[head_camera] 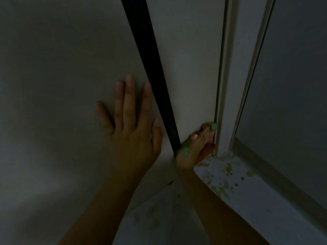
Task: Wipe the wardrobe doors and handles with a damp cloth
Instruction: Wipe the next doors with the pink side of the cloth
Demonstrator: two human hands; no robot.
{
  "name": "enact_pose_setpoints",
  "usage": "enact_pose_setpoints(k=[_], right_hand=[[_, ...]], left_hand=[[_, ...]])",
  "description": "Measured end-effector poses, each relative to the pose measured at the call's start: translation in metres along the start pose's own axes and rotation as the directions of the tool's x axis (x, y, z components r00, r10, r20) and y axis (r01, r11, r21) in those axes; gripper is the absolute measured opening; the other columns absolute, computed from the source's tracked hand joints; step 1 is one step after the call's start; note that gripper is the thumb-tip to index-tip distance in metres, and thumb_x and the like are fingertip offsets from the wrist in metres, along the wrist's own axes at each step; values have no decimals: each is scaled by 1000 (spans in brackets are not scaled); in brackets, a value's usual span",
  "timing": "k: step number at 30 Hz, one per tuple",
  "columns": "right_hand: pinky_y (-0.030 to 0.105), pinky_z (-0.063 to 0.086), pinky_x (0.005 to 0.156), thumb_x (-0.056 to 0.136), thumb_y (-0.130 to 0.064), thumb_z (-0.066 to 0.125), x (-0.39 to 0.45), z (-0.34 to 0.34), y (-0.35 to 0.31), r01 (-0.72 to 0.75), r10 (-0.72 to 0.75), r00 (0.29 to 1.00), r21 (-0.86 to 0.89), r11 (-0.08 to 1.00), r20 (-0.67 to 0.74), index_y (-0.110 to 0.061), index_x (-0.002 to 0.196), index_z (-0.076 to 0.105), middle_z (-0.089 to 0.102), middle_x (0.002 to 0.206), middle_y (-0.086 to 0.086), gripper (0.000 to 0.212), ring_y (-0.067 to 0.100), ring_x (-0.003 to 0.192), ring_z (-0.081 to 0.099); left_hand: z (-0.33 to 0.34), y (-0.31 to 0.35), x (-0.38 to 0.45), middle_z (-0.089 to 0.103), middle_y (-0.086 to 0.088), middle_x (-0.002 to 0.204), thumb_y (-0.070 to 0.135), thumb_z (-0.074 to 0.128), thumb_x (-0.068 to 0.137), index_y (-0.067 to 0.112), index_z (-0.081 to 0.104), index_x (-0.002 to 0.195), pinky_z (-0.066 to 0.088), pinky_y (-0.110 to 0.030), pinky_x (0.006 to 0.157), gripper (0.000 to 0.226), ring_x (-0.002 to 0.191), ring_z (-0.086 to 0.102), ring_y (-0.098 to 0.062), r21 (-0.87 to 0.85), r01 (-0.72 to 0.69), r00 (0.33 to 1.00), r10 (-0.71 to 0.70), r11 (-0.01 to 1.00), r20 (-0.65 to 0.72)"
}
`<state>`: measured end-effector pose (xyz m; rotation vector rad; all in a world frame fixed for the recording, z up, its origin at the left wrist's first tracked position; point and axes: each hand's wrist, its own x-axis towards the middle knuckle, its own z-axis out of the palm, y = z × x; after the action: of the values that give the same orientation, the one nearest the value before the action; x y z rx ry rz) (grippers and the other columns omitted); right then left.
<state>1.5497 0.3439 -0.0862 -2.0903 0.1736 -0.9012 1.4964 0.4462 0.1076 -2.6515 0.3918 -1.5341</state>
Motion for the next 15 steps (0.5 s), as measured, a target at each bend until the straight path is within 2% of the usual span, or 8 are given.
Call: enact_pose_setpoints(k=[2, 4, 5, 7, 10, 12, 14, 15], right_hand=[[35, -8, 118, 92, -65, -2, 14, -1, -30, -257, 264, 965, 234, 938, 4, -21, 145, -6, -1, 157, 12, 70, 33, 146, 4], [32, -10, 118, 100, -50, 9, 48, -11, -63, -318, 349, 937, 386, 866, -12, -18, 142, -1, -4, 155, 5, 54, 25, 146, -2], [34, -9, 118, 101, -43, 12, 58, -12, -70, -279, 326, 943, 370, 886, -72, -18, 143, -2, -6, 153, 1, 51, 20, 146, -4], [38, -7, 119, 101, -46, 10, 66, -13, -71, -219, 284, 947, 344, 913, -150, -21, 143, -4, -6, 152, -4, 51, 13, 144, -5], [38, -6, 119, 98, -55, 6, 55, -9, -64, -219, 278, 952, 347, 912, -129, -24, 142, -3, -5, 152, -2, 55, 14, 144, -3], [32, -7, 119, 102, -46, 19, 42, 0, -48, -261, 296, 952, 290, 921, -84, -15, 145, 2, -1, 155, 7, 56, 17, 144, 0], [24, -5, 118, 103, -35, 34, 24, 11, -30, -325, 351, 934, 249, 912, -64, -7, 147, 12, 11, 154, 24, 56, 21, 142, 9], [21, -4, 117, 104, -37, 31, 16, 12, -27, -352, 382, 921, 257, 900, -75, -6, 145, 16, 19, 151, 31, 54, 23, 140, 14]], left_hand=[[-1, 0, 0, 18, -18, 151, 25, 38, 97, 8, 32, 147, -7, -49, 116, 53, 147, -9, -14, 0, -3, 1000, 3, 1000, -1], [-1, -1, 1, 17, -18, 151, 26, 38, 97, 8, 31, 148, -7, -49, 116, 54, 146, -9, -15, -2, -21, 1000, 21, 1000, -5], [0, -1, 2, 17, -18, 151, 26, 38, 98, 8, 31, 148, -7, -49, 116, 54, 146, -9, -15, -3, -26, 1000, 26, 1000, -8], [1, -1, 1, 18, -18, 151, 25, 38, 98, 8, 32, 147, -6, -49, 116, 53, 146, -8, -15, -6, -24, 1000, 24, 1000, -20], [4, -1, -1, 19, -18, 150, 26, 37, 98, 8, 33, 147, -4, -50, 116, 52, 147, -6, -15, 3, -19, 999, 19, 1000, -45], [5, -1, 0, 20, -18, 150, 27, 36, 98, 8, 33, 147, -4, -50, 116, 52, 148, -2, -16, 6, -16, 999, 16, 1000, -36], [5, -1, 1, 20, -18, 150, 26, 37, 98, 7, 35, 147, -6, -48, 116, 52, 148, -2, -16, 17, -16, 999, 17, 1000, -41], [4, -1, 0, 20, -18, 150, 25, 37, 98, 7, 35, 147, -6, -48, 116, 52, 147, -4, -15, 20, -15, 999, 15, 1000, -38]])
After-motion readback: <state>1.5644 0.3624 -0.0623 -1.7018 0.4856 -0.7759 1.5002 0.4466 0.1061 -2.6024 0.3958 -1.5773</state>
